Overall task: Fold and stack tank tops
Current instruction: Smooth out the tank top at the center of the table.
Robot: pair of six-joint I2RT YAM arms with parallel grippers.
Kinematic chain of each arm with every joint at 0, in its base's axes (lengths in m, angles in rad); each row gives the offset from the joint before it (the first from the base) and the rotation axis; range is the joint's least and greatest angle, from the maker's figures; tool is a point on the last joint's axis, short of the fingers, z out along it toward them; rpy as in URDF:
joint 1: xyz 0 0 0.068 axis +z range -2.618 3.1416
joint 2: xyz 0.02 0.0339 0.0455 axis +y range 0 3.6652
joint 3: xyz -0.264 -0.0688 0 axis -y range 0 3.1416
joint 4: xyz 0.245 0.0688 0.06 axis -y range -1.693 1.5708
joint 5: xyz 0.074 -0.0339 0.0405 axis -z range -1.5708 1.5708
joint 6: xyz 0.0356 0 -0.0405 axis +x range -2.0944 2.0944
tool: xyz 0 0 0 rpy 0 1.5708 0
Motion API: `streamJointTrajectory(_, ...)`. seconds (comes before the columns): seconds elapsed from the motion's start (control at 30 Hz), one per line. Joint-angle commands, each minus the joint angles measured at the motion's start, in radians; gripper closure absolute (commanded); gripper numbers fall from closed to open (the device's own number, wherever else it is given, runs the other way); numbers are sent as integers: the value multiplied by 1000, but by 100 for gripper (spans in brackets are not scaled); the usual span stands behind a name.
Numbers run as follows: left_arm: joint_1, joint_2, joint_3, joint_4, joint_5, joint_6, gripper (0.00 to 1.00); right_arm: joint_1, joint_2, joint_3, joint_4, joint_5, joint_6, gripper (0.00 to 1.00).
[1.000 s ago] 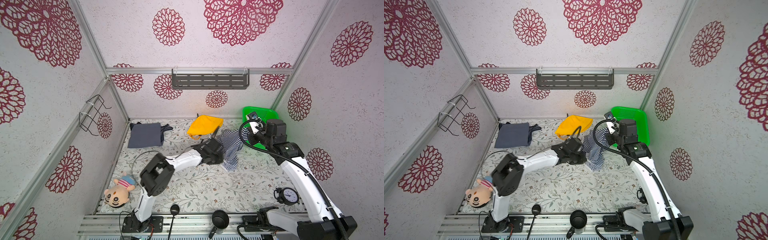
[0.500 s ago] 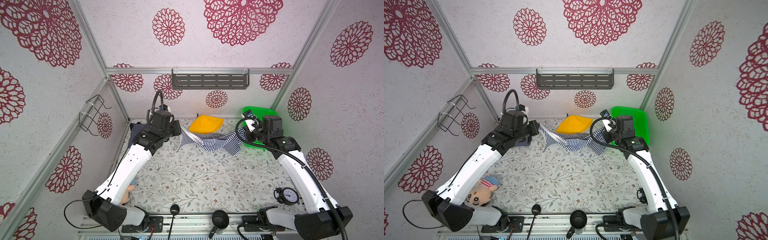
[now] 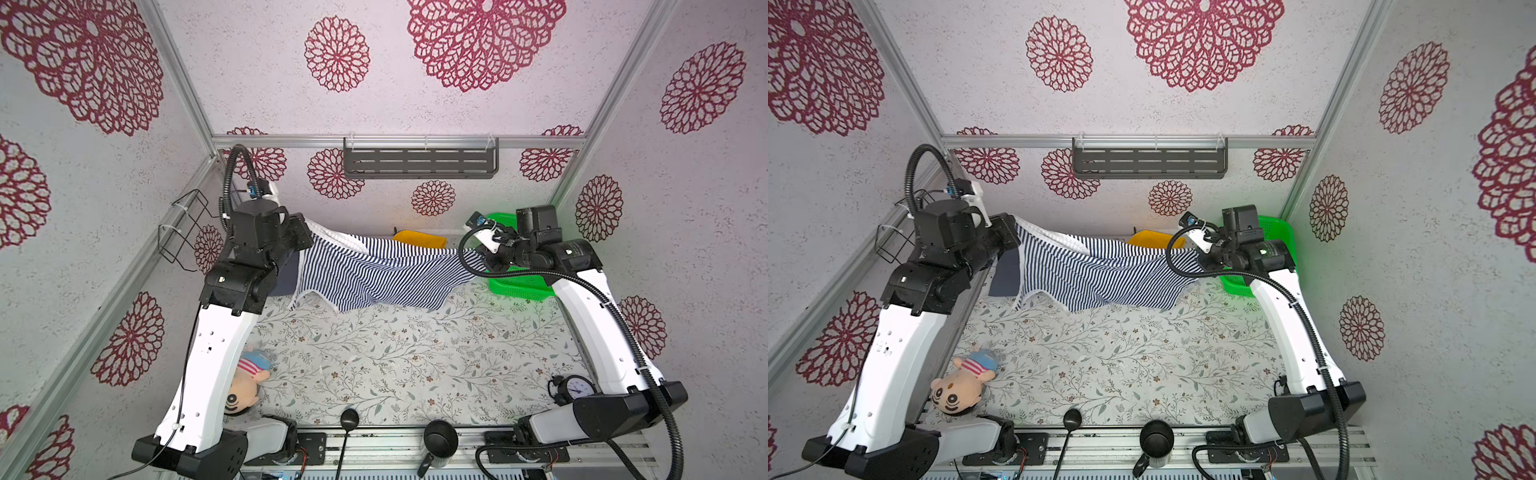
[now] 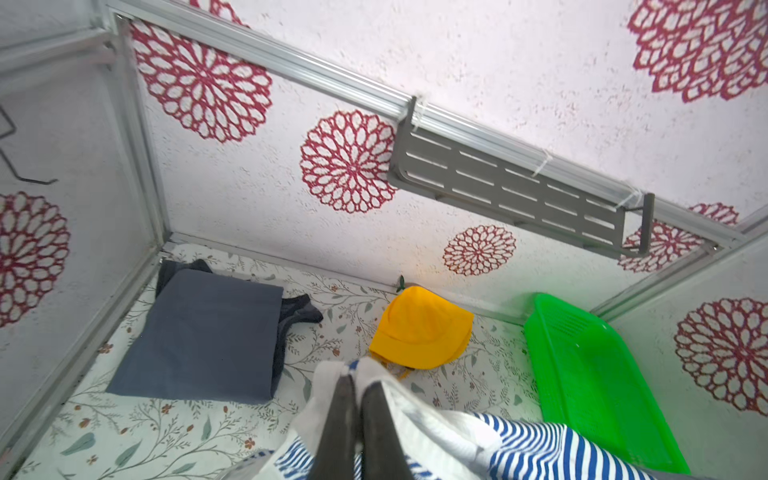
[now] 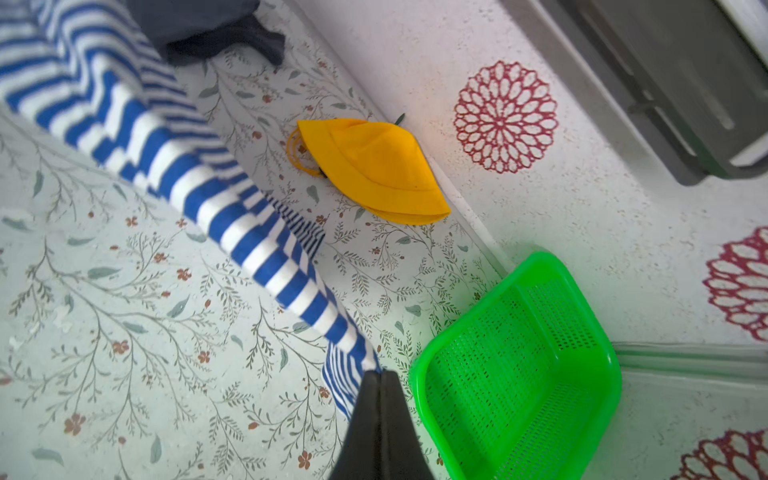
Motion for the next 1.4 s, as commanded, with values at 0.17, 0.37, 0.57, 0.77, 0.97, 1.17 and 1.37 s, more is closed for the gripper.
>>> streamJointTrajectory(0.17, 95, 105, -64, 157, 99, 4, 100, 12, 82, 10, 305, 157, -44, 100)
streamJointTrajectory(0.37, 104, 262, 90, 298, 180, -14, 100, 2, 154, 117, 505, 207, -79, 100)
streamJointTrajectory(0.57, 103, 276, 194, 326, 225, 4, 100, 0, 90, 157, 489, 203, -115, 100)
streamJointTrajectory(0.77, 97, 42, -140, 421, 250, -17, 100, 3, -163, -142, 489, 169, -104, 100)
streamJointTrajectory(0.97, 90, -292, -653, 473, 210, -60, 100, 11, -327, -426, 276, -31, 5, 100)
streamJointTrajectory(1.17, 89, -665, -1070, 420, 162, -198, 100, 140, -393, -673, 48, -401, 140, 100)
streamJointTrajectory(1.37, 79, -1097, -1259, 202, 159, -308, 31, 142, -575, -757, 104, -545, 244, 30)
